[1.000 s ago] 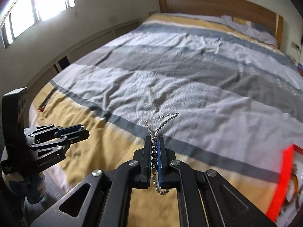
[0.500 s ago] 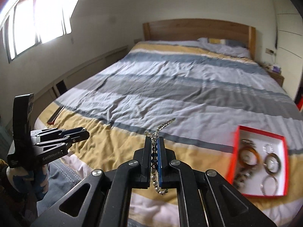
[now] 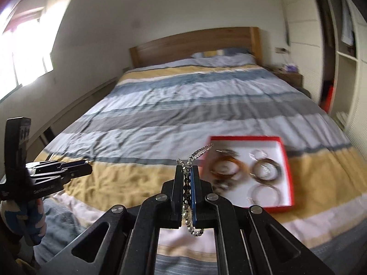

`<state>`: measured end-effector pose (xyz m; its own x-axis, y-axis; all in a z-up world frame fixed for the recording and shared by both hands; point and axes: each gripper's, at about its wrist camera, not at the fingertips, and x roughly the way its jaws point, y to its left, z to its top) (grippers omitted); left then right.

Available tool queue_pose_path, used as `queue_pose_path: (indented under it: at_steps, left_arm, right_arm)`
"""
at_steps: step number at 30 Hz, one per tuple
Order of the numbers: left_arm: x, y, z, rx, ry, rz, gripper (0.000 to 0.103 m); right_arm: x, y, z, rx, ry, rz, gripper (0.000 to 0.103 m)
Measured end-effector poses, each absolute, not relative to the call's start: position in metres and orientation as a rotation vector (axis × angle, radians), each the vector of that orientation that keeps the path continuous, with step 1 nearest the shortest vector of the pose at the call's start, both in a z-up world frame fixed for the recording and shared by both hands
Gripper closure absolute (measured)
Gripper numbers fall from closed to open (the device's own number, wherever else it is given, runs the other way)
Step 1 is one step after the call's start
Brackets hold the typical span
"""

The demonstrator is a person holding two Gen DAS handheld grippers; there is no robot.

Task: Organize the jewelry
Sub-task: 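Carry the ring and necklace into the red box and open both tools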

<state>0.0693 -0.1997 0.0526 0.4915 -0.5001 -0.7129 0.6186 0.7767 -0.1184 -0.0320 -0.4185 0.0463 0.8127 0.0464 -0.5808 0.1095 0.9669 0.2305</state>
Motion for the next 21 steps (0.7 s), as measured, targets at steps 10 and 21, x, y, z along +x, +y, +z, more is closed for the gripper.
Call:
queue_pose_path:
  at_steps: [10,21]
  left_arm:
    - [0.079,-0.328,0.012,0.258,0.884,-0.792,0.086]
    - [0.112,-0.385,-0.044,0.286,0.981,-0.764,0.086]
  right_arm:
    - [-0.018,-0.505,-0.012,0.326,0.699,-0.14,0.098]
    - [0.02,-0.53,-0.069,0.335,0.791,-0.12,0.097]
